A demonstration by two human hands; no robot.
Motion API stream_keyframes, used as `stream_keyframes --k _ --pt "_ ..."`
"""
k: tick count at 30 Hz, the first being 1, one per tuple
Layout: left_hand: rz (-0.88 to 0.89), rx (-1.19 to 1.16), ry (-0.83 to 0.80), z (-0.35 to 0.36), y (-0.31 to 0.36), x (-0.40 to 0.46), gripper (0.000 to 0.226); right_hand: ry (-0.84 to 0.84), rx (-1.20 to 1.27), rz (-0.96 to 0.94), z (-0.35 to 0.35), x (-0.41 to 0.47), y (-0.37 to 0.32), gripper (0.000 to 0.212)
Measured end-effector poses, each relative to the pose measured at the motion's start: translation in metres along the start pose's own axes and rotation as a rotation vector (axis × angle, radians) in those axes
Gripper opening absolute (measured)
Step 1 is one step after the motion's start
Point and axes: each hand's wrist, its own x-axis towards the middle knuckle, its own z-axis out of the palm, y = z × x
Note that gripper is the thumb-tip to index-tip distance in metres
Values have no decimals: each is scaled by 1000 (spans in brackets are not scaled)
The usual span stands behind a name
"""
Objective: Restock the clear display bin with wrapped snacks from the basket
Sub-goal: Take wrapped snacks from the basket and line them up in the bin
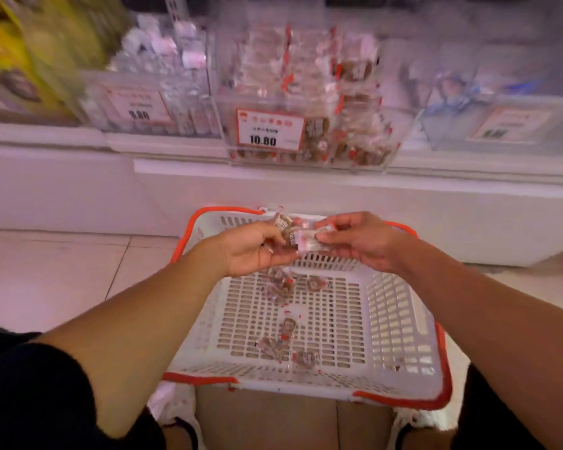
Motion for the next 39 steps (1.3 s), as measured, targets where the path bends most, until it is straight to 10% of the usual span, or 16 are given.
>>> stream_keyframes --k 7,17,24,31,39 --pt "-184 274 -354 69 70 -110 37 45 -309 -389 30 -86 -77 44" --pt "107 430 -372 116 107 -137 33 39 -898 -855 43 -102 -131 70" --pt "255 923 -212 118 120 -123 29 5 -753 -823 29 -91 -160 51" --pt "596 995 237 136 175 -108 36 471 -1878 -564 -4 -40 -256 20" --pt "618 929 306 131 183 -78 27 341 -2095 -321 5 17 -263 54"
